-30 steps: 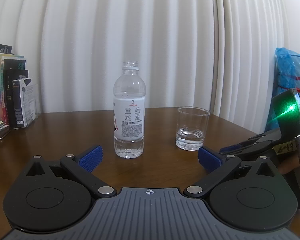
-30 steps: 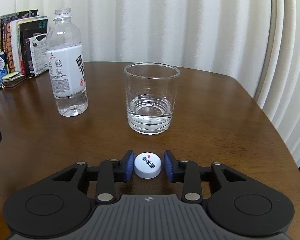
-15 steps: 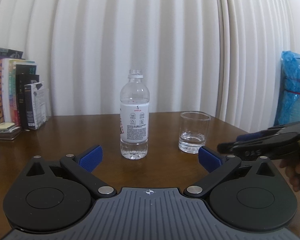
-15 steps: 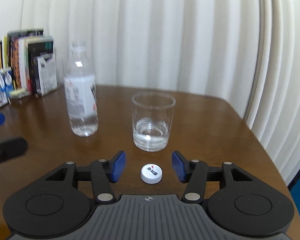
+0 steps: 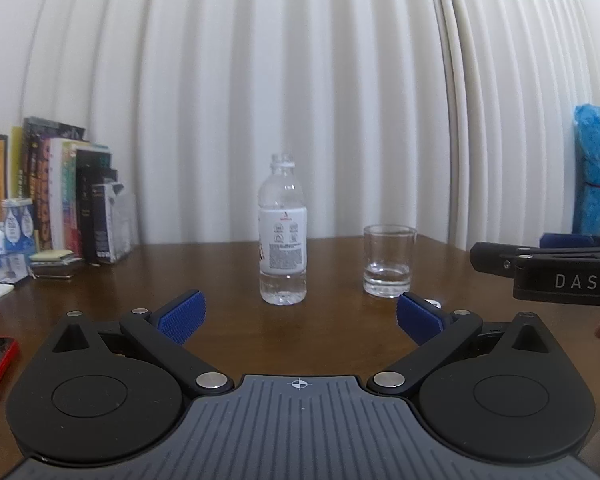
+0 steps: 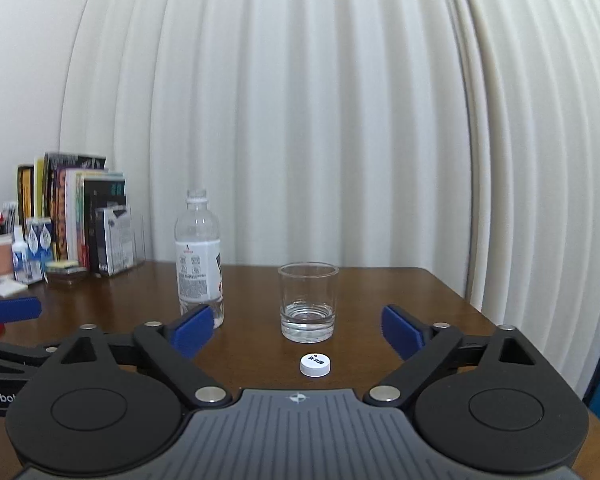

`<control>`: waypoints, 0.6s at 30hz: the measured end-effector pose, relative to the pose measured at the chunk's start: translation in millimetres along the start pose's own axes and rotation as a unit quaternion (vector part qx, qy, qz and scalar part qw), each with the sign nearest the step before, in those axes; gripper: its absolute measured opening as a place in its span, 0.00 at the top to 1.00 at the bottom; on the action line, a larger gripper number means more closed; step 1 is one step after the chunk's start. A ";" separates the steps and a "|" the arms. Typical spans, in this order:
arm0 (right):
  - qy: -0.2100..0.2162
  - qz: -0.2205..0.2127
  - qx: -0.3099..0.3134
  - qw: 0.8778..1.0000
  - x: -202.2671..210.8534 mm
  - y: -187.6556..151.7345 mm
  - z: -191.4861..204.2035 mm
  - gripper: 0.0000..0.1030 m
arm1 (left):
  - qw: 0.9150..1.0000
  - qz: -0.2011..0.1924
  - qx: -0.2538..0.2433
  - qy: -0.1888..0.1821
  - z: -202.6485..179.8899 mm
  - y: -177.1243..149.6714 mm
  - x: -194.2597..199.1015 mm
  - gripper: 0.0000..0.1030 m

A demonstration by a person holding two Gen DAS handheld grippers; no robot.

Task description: Unscrew bottle cap and pour

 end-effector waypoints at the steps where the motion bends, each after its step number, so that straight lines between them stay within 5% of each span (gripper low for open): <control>1: -0.001 -0.007 -0.003 1.000 1.7 -1.4 -0.3 0.03 | 1.000 -0.002 0.002 0.004 -0.1 -0.9 1.6 0.00; 14: -0.011 -0.086 0.017 0.996 30.1 -17.5 2.4 0.00 | 0.997 -0.015 -0.019 0.070 6.7 -19.8 4.9 0.00; 18: -0.011 -0.079 0.018 0.997 30.9 -26.6 0.5 0.00 | 0.997 -0.009 -0.017 0.070 8.2 -23.5 4.9 0.00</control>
Point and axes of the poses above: each gripper's, at about its wrist camera, not at the fingertips, and x roughly against the way its jaws point, z to its left, y to its top, the point moved 8 cm from there along -x, roughly the way its jaws point, and after that the axes turned 13 degrees about -z, right-handed, at the moved point
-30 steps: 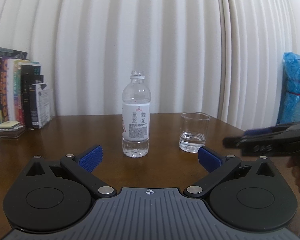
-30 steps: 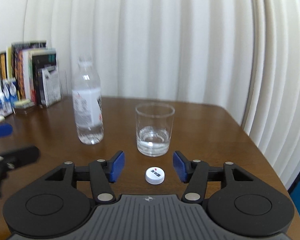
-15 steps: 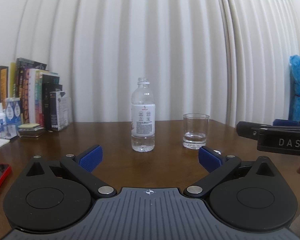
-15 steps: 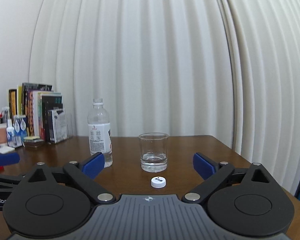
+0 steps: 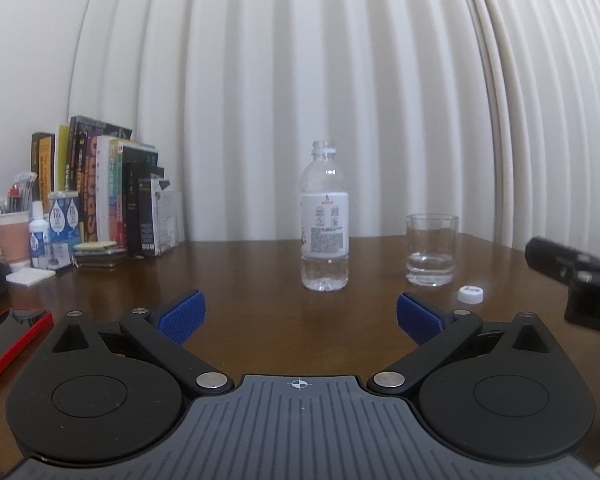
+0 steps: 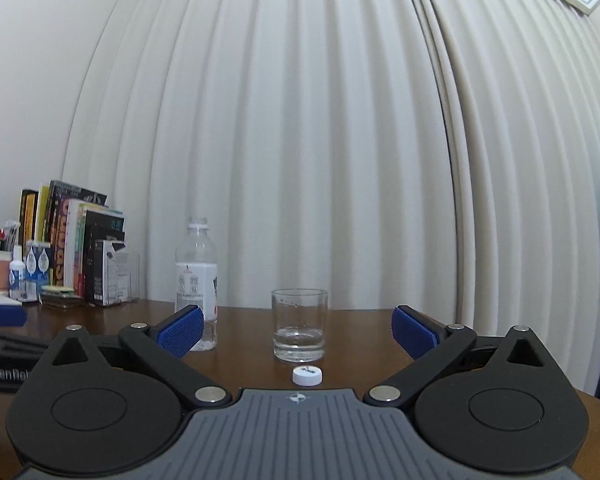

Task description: Unscrew bottle cap and pour

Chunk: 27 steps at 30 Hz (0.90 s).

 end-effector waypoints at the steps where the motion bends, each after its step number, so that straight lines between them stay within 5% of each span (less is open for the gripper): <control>1: 0.002 0.000 -0.006 1.000 0.3 -1.4 -0.5 0.00 | 1.000 0.001 0.000 -0.001 -0.2 -0.9 0.5 0.00; 27: 0.010 0.023 -0.026 0.999 -0.3 -6.7 -1.3 0.00 | 1.000 -0.010 0.001 0.021 3.5 -3.5 4.2 0.00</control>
Point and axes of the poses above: each gripper's, at about its wrist camera, not at the fingertips, and x roughly against the way its jaws point, z to its left, y to its top, the point moved 8 cm from there along -x, roughly the way its jaws point, and after that the axes turned 13 degrees about -z, right-handed, at the moved point
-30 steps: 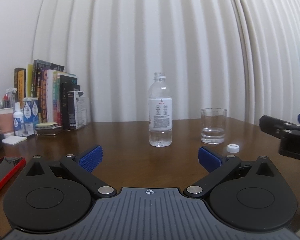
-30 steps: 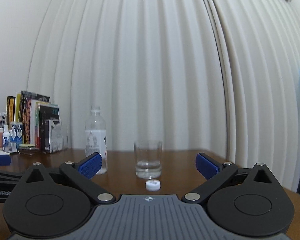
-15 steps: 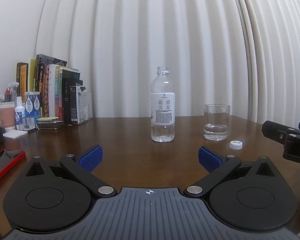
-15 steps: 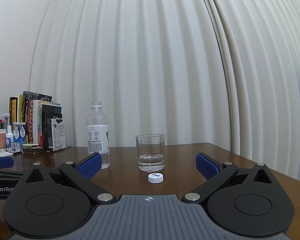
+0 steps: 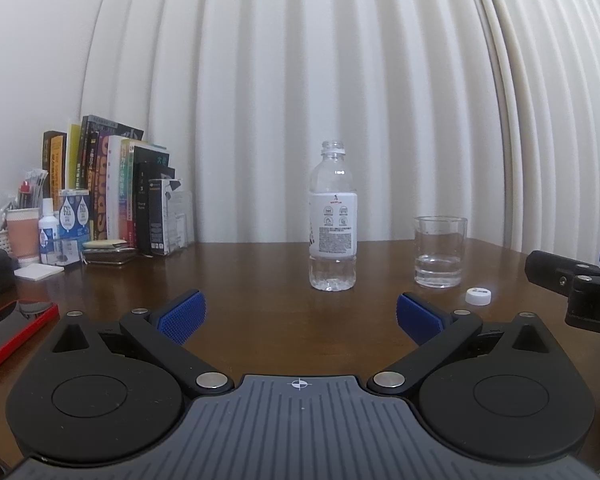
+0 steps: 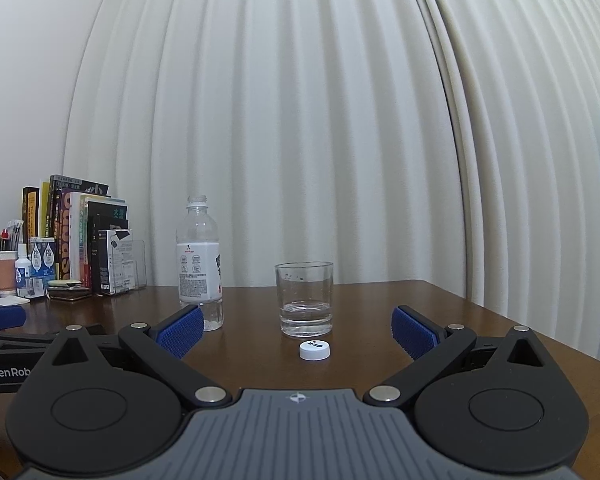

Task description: Unscrew bottle cap and pour

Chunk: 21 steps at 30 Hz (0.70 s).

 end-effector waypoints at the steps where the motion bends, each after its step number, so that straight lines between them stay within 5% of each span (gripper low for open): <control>1: 0.000 0.000 0.000 1.000 0.3 -0.1 0.1 0.00 | 1.000 0.000 -0.001 0.000 0.0 0.0 0.0 0.00; 21: 0.001 -0.006 0.000 1.000 -3.5 -0.7 3.3 0.00 | 1.000 0.004 0.001 0.006 -3.3 0.6 -0.5 0.00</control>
Point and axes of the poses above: each gripper's, at about its wrist camera, not at the fingertips, and x roughly against the way its jaws point, z to its left, y to its top, the point moved 8 cm from there along -x, roughly the way its jaws point, and after that the axes turned 13 degrees about -z, right-handed, at the moved point
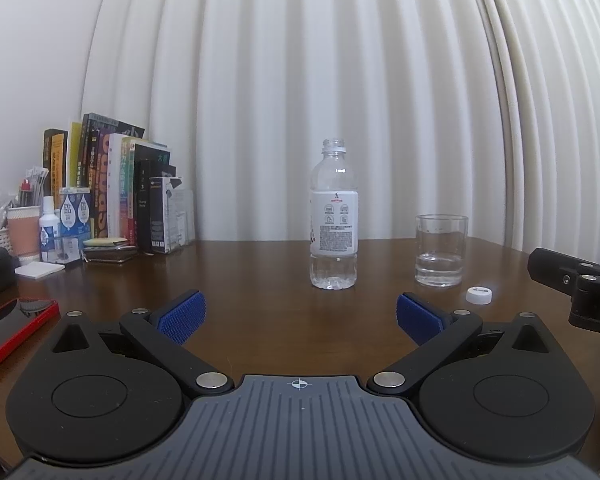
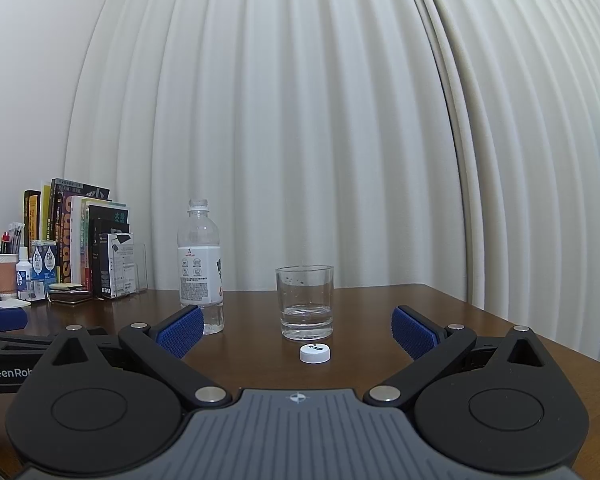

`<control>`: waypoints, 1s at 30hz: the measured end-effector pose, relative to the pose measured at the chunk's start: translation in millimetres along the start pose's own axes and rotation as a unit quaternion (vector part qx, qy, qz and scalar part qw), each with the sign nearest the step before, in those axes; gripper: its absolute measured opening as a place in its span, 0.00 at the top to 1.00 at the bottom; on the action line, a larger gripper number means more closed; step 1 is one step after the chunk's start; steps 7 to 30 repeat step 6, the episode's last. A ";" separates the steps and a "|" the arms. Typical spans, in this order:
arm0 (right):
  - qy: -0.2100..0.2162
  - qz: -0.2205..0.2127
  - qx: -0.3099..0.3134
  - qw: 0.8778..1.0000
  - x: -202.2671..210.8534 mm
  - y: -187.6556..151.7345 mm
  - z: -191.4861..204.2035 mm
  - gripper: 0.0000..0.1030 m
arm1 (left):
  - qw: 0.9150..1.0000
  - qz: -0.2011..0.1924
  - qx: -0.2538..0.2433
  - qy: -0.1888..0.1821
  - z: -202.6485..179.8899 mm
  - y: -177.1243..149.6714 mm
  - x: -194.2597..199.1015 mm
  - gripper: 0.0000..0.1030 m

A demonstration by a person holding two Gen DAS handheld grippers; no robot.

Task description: Unscrew bottle cap and pour

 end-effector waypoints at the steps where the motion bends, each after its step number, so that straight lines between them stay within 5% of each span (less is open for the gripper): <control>1: 0.000 0.000 0.000 1.000 -0.2 -0.2 0.1 0.00 | 1.000 0.000 0.000 0.000 0.2 0.0 -0.5 0.00; 30: 0.000 0.000 0.000 1.000 -1.0 -0.9 0.6 0.00 | 1.000 -0.001 -0.001 0.001 -0.6 -0.4 -0.4 0.00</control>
Point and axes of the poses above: each gripper's, at about its wrist camera, not at the fingertips, and x roughly against the way its jaws point, z to its left, y to its top, the point moved 8 cm from there along -x, roughly the way its jaws point, and after that the axes turned 13 degrees about -z, right-handed, at the moved point
